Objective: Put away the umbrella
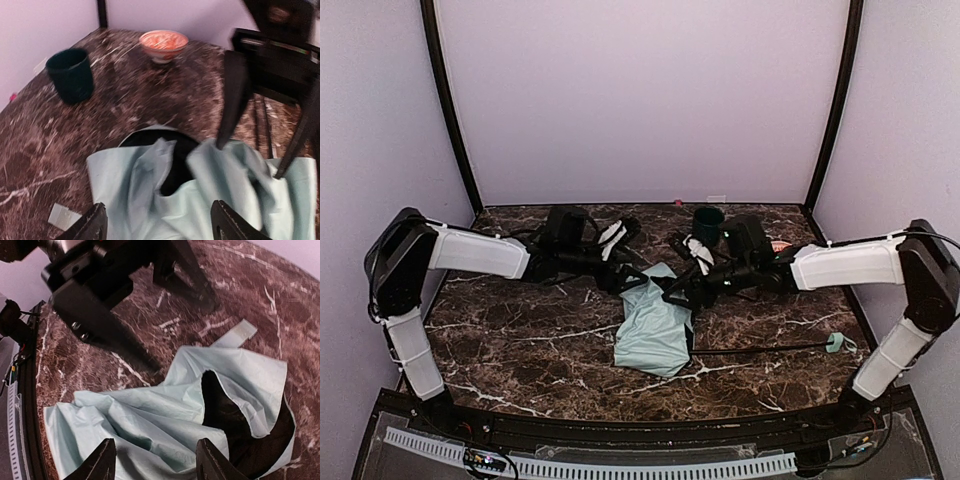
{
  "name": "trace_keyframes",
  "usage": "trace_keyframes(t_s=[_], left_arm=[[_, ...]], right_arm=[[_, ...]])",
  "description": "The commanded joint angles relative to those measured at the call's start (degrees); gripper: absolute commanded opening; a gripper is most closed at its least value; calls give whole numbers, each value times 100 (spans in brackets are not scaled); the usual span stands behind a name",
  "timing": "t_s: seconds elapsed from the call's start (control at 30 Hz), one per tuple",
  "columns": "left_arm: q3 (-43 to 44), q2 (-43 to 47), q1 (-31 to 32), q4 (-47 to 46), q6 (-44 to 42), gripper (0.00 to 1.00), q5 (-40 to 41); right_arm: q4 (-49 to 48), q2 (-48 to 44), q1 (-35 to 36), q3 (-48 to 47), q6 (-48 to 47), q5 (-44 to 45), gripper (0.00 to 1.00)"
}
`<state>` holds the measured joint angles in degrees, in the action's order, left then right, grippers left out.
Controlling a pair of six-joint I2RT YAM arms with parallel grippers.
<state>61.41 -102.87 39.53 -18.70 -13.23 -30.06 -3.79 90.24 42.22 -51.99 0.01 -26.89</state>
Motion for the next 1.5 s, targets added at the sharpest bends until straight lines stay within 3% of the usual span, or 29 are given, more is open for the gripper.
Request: trace_keyframes(t_s=[0.0, 0.13, 0.27, 0.37, 0.43, 0.63, 0.73, 0.9, 1.0, 1.23, 1.4, 1.47], left_arm=[[774, -759, -171, 1093, 727, 78, 661], [1442, -1493, -165, 1546, 751, 92, 848], [1631, -1833, -171, 1574, 687, 91, 657], [1625, -1941, -161, 1512, 697, 84, 73], [1585, -1964, -160, 1414, 710, 74, -128], [1540, -1897, -164, 1160, 592, 27, -835], [1395, -1720, -160, 1018, 469, 8, -922], [1077, -1331, -119, 880, 42, 0, -833], [1072, -1173, -43, 1064, -323, 0, -560], [1095, -761, 302, 1209, -1000, 0, 67], [1320, -701, 423, 1500, -1172, 0, 208], [1399, -724, 424, 1609, -1189, 0, 211]], right_arm=[[96, 667, 6, -44, 733, 367, 51], [-36, 1332, 6, 11, 919, 560, 45], [4, 1815, 6, -59, 958, 678, 42], [-88, 1919, -1, -18, 928, 686, 41], [-140, 1904, -3, -18, 851, 538, 40], [-81, 1414, -22, -168, 415, -105, 41], [-39, 929, -195, -204, 334, -532, 44], [271, 374, -714, -326, 318, -1483, 50], [518, 157, -1016, -375, 215, -1877, 54], [695, 478, -1150, -669, 836, -839, 55], [222, 557, -1058, -532, 1038, -1129, 56], [4, 533, -963, -447, 1057, -1320, 48]])
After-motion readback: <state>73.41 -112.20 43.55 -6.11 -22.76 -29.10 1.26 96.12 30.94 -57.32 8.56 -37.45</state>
